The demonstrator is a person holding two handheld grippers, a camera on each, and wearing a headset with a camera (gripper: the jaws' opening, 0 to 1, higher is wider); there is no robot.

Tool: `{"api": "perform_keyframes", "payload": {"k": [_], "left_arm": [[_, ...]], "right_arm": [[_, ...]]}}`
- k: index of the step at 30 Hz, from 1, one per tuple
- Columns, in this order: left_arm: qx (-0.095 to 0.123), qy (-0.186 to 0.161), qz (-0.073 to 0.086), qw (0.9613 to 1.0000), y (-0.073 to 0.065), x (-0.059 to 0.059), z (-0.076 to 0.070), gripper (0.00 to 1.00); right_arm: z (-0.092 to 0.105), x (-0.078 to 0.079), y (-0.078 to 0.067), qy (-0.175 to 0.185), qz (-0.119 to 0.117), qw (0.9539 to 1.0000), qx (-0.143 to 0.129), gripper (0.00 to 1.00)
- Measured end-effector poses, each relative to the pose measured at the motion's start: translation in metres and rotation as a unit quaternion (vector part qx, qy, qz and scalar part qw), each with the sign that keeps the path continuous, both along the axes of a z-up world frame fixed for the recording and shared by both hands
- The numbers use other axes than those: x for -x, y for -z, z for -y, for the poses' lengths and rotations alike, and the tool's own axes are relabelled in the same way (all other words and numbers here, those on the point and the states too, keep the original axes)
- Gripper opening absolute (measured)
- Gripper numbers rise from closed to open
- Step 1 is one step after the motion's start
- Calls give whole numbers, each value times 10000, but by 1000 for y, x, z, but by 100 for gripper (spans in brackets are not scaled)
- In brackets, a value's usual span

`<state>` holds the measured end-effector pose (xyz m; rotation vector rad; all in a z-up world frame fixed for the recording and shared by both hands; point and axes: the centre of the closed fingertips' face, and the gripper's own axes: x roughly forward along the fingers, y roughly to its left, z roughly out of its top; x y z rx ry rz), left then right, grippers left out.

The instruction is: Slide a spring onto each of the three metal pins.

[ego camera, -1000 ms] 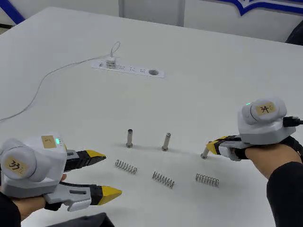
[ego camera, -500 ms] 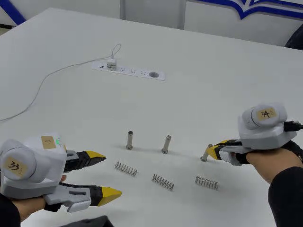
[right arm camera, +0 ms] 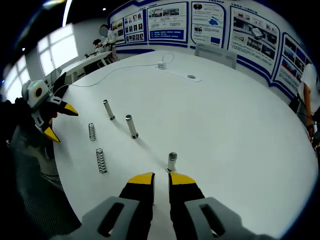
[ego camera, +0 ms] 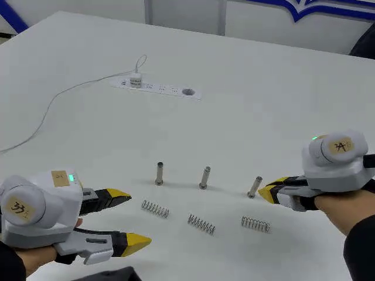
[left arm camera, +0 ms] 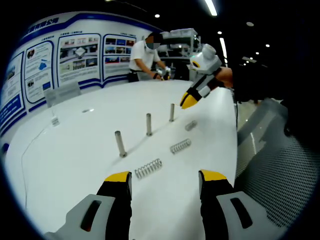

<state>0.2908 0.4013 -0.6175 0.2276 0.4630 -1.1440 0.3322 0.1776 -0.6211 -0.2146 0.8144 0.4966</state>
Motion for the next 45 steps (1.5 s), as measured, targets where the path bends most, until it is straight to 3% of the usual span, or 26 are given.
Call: {"api": "perform_keyframes", "payload": {"k": [7,10,12,15,18,20,21,27,31,42,45], "left_arm": [[-44,18,-15,10000,2,1,0,55],[-62,26,-19,10000,2,1,0,55],[-73,28,-17,10000,3,2,0,55],[-71,11,-13,10000,2,1,-1,55],[-64,-2,-12,10000,2,1,-1,55],[-59,-9,-14,10000,2,1,-2,55],[-55,-16,-15,10000,2,1,-2,55],[-37,-39,-20,10000,2,0,-2,55],[-27,-55,-26,10000,2,-1,-3,55],[-25,-67,-43,10000,3,-2,-4,55],[-23,-75,-39,10000,3,-3,-4,55]], "right_arm": [[-18,14,-1,-583,-123,9982,-76,12],[-29,23,5,-1085,-321,9936,30,13],[-33,28,10,-1423,-411,9885,300,13],[-38,35,19,-1965,-580,9761,729,13],[-40,35,26,-2445,-677,9601,1173,13],[-40,36,29,-2593,-783,9531,1353,13],[-40,34,31,-2742,-791,9472,1462,13],[-48,33,41,-3112,-1044,9308,1607,13],[-46,33,48,-3310,-1152,9169,1908,13],[-42,34,60,-3595,-1354,8992,2093,12],[-42,34,58,-3581,-1381,9010,2021,12]]}}
